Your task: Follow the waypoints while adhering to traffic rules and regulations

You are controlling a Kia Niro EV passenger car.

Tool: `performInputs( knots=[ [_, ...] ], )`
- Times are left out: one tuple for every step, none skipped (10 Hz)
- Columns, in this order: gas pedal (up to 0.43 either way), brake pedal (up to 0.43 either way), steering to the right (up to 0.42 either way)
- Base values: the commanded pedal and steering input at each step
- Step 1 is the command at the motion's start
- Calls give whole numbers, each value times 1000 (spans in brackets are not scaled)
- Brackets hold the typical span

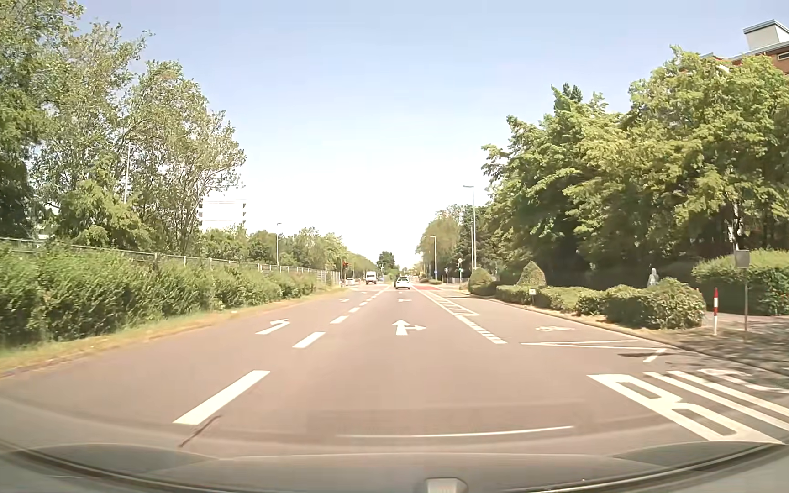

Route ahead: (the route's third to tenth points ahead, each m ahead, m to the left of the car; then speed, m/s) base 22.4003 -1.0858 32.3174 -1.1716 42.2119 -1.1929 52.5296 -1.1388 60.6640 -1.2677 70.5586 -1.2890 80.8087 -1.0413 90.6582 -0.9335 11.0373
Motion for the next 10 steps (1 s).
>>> performInputs(
  knots=[
    [67, 0, -1],
    [79, 0, -1],
    [98, 0, -1],
    [138, 0, -1],
    [169, 0, -1],
    [197, 0, -2],
    [220, 0, -1],
    [220, 0, -1],
    [220, 0, -1],
    [220, 0, -1]
  ],
)
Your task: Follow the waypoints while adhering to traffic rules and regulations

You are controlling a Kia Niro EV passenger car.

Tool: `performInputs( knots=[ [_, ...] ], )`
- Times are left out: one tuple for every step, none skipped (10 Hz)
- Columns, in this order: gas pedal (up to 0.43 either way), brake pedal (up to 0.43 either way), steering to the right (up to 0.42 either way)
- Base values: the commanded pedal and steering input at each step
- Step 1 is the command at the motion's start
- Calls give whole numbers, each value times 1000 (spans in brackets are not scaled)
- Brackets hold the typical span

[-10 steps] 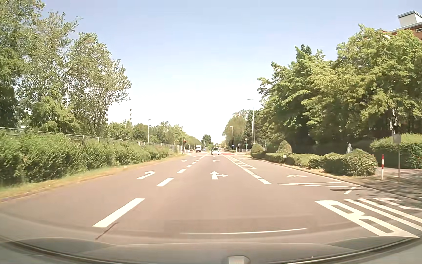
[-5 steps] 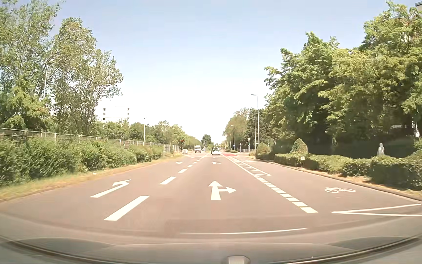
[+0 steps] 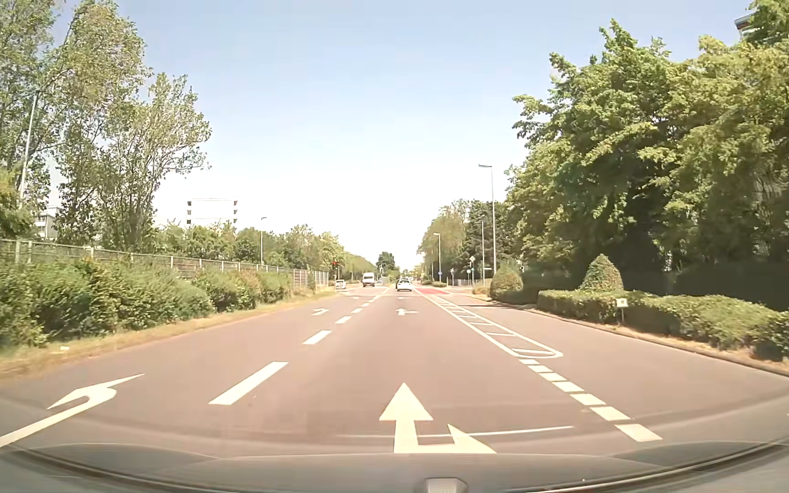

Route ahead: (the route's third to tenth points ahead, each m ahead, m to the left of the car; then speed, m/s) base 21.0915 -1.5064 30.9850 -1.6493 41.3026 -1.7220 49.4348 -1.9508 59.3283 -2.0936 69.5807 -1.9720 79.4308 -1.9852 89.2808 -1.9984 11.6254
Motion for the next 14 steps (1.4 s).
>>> performInputs(
  knots=[
    [220, 0, -2],
    [220, 0, -2],
    [220, 0, -2],
    [220, 0, -2],
    [220, 0, -2],
    [220, 0, -3],
    [220, 0, -3],
    [220, 0, -2],
    [220, 0, -2],
    [209, 0, -2],
    [189, 0, -2],
    [177, 0, -2],
    [177, 0, -1],
    [177, 0, -1]
  ],
)
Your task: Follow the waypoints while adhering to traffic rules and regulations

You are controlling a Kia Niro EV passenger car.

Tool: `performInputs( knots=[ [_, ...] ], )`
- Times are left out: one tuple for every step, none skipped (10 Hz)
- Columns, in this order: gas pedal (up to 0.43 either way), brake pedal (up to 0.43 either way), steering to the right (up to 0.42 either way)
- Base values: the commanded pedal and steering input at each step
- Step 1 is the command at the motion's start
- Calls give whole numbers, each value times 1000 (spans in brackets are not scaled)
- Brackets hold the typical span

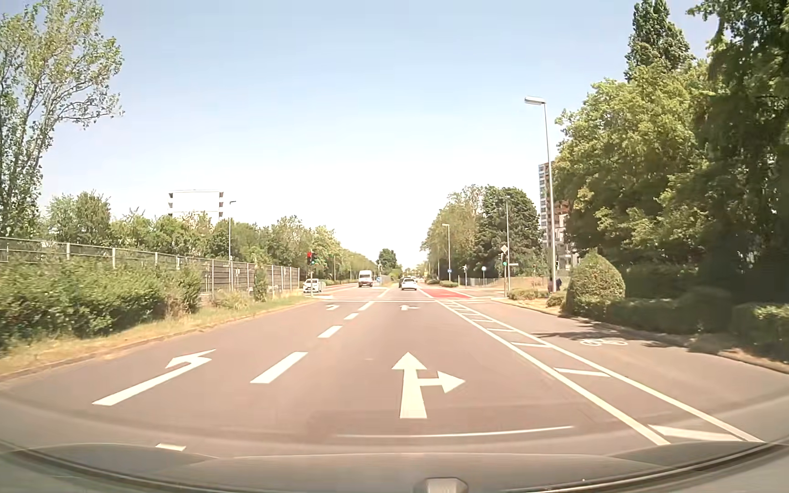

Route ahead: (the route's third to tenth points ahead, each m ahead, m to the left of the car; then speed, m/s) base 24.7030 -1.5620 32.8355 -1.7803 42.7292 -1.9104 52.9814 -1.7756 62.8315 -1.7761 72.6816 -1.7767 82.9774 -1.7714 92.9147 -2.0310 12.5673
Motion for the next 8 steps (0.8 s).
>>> performInputs(
  knots=[
    [177, 0, -1],
    [177, 0, 0],
    [177, 0, -1],
    [177, 0, -1],
    [157, 0, 0],
    [39, 0, -1],
    [0, 0, 0],
    [0, 0, 0]
  ],
)
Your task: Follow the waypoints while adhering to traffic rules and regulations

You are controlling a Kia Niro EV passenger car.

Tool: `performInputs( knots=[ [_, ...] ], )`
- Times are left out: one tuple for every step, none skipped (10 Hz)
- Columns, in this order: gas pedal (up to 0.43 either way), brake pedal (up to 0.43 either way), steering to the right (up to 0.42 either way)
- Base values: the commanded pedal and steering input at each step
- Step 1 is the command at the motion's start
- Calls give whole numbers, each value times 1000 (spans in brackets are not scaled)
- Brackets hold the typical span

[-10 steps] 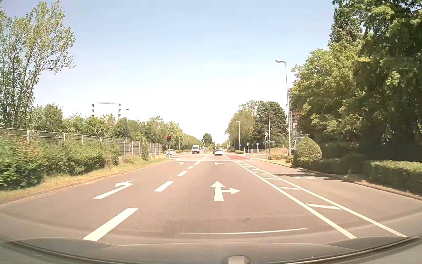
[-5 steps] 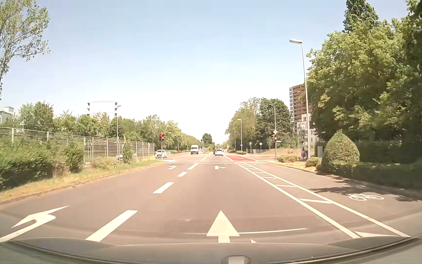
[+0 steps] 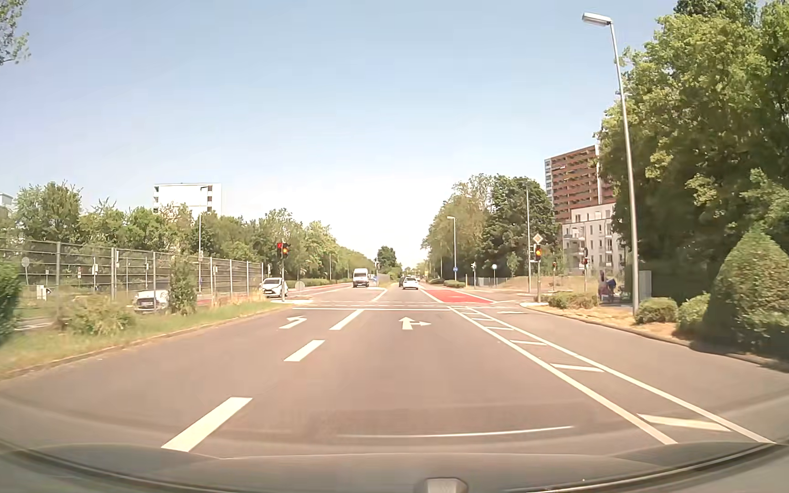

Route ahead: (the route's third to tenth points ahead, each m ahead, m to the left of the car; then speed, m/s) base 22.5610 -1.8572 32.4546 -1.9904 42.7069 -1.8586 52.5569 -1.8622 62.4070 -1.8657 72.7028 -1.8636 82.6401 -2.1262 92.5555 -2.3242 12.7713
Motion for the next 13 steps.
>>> performInputs(
  knots=[
    [0, 24, -1],
    [0, 146, -1],
    [0, 287, -1],
    [0, 384, -1],
    [0, 482, -1],
    [0, 506, -1],
    [0, 518, -1],
    [0, 518, -1],
    [0, 524, 0],
    [0, 537, 0],
    [0, 537, 0],
    [0, 543, 0],
    [0, 549, 0]
  ],
)
